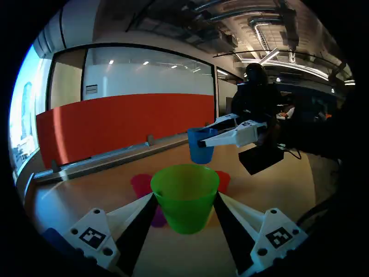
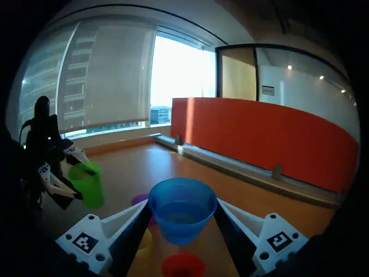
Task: Pour water
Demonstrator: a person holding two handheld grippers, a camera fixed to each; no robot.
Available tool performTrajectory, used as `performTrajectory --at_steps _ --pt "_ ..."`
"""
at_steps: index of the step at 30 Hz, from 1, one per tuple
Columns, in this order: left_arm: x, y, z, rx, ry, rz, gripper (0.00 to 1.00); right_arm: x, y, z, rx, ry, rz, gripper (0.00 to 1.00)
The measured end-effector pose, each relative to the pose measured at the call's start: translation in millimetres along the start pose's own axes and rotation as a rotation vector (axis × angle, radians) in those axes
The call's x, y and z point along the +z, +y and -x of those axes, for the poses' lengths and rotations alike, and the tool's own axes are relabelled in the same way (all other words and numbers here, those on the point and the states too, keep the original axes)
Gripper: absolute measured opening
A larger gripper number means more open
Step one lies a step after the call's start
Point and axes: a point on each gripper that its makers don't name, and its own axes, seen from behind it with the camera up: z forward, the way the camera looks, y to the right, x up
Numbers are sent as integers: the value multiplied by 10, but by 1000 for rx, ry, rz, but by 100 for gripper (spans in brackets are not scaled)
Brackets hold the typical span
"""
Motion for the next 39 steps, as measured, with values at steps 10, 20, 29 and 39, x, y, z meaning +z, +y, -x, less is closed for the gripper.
performTrajectory --at_steps 10,20,29,39 --pt "53 82 3 1 6 25 83 -107 2 -131 -24 63 11 91" --pt "96 142 -92 -13 53 39 83 -150 -74 -244 -28 100 -1 91" --pt "119 188 -175 -20 98 49 83 -180 -113 -272 -18 110 -9 91" --pt "134 259 -294 -1 166 62 83 -211 -146 -312 -20 112 -23 91"
